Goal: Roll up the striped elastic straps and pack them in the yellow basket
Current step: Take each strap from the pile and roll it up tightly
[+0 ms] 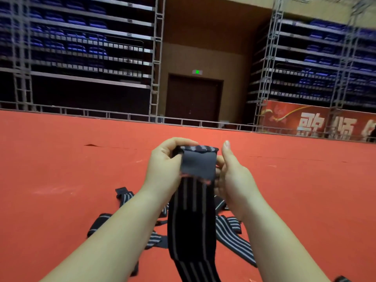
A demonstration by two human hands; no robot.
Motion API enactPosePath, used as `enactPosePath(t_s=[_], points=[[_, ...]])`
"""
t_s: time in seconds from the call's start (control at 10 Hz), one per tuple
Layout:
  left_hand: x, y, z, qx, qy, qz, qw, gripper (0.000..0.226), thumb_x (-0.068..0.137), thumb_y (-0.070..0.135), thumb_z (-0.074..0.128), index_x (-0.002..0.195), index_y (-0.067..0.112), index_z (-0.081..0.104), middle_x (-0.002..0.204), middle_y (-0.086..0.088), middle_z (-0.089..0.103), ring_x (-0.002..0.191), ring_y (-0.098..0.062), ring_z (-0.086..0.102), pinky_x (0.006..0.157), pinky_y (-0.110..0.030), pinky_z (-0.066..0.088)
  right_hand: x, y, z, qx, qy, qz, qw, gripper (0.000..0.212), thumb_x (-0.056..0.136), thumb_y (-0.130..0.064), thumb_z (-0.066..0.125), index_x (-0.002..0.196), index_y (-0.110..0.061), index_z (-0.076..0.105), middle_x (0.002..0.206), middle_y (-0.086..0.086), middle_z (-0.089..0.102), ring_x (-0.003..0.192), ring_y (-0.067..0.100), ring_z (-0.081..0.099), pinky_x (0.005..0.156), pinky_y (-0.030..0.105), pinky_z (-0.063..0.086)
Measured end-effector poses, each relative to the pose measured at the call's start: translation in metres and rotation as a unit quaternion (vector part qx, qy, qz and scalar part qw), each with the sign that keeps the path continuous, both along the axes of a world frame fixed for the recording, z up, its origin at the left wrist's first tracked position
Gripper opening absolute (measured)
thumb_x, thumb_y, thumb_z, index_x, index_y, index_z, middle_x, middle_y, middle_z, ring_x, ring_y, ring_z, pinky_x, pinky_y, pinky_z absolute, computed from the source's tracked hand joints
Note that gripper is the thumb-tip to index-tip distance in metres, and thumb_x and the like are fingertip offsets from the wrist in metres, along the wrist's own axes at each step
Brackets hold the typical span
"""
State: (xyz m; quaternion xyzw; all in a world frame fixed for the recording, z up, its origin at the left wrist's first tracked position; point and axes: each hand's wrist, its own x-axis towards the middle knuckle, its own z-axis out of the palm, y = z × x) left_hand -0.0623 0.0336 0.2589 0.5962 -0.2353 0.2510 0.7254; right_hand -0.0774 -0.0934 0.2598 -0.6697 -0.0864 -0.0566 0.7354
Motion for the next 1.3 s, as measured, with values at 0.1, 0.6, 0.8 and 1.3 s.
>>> enactPosePath(t_s=[0.1,0.6,0.8,1.3], points=[[-0.005,-0.001,0.006,0.002,-0.005,0.019,1.0,0.038,0.069,-0.014,0.049,0.068,0.019,0.068,0.074,0.012,0.071,0.074,-0.003,0.065,0.074,-0.021,0.054,0.004,0.001,0.005,-0.005,-0.051,0.024,0.998,0.036,0.09,-0.046,0.055,0.097,-0.014,0.07,0.097,0.006,0.074,0.091,0.023,0.07,0.079,0.038,0.055],[-0.029,0.004,0.011,0.066,0.105,-0.126,0.984,0.022,0.088,0.023,0.058,0.106,0.013,0.064,0.101,-0.006,0.073,0.098,-0.021,0.068,0.085,-0.032,0.055,-0.029,0.009,0.024,-0.083,-0.284,-0.071,0.953,0.012,0.095,-0.015,0.053,0.092,-0.021,0.063,0.084,-0.02,0.071,0.082,-0.009,0.062,0.076,0.018,0.047],[-0.028,0.008,0.013,0.006,0.073,-0.046,0.996,0.013,0.089,0.019,0.06,0.102,0.016,0.06,0.095,-0.004,0.073,0.087,-0.018,0.071,0.074,-0.033,0.057,-0.014,0.001,-0.001,-0.131,-0.207,-0.037,0.969,0.008,0.093,-0.029,0.059,0.095,-0.024,0.065,0.085,-0.012,0.072,0.081,0.002,0.067,0.074,0.024,0.051],[-0.017,0.014,-0.012,0.038,0.101,-0.1,0.989,0.022,0.083,0.002,0.063,0.086,0.021,0.071,0.095,-0.009,0.072,0.091,-0.025,0.069,0.081,-0.038,0.053,-0.015,-0.001,-0.021,0.004,-0.056,0.001,0.998,0.023,0.095,-0.018,0.051,0.092,-0.007,0.07,0.09,0.012,0.074,0.087,0.027,0.07,0.081,0.041,0.052]])
